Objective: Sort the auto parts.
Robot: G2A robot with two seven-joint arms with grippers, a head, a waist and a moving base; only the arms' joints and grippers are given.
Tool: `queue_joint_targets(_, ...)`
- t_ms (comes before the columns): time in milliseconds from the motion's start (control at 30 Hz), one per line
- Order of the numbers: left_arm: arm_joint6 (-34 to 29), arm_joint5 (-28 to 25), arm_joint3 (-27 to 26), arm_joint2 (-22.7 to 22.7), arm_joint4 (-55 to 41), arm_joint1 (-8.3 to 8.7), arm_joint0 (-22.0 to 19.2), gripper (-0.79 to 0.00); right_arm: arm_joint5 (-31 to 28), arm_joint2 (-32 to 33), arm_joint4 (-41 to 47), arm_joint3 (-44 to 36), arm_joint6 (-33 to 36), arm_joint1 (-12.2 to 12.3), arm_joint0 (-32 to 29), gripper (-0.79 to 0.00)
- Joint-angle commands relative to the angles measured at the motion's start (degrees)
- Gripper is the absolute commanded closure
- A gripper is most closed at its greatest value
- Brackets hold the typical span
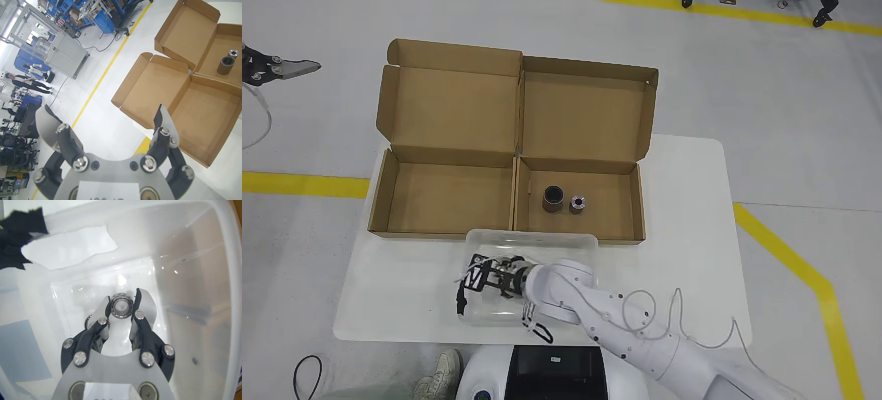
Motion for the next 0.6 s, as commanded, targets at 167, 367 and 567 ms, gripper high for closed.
queue_joint_targets(167, 0.00, 0.00, 0.00, 0.00, 0.00, 0.00, 0.00, -0.785, -2.80, 4.63, 1.02, -2.83, -7.57, 1.84, -3.69, 0.000)
queue_joint_targets(367, 0.00, 0.00, 0.00, 0.00, 0.00, 0.00, 0.00, -0.785, -5.26, 9.92, 2.40, -4.81, -15.52, 3.89, -8.19, 0.000)
queue_joint_targets(567, 0.00, 0.00, 0.00, 0.00, 0.00, 0.00, 0.00, -0.785, -7.98, 14.17, 3.66, -6.88, -22.59, 5.50, -12.08, 0.000)
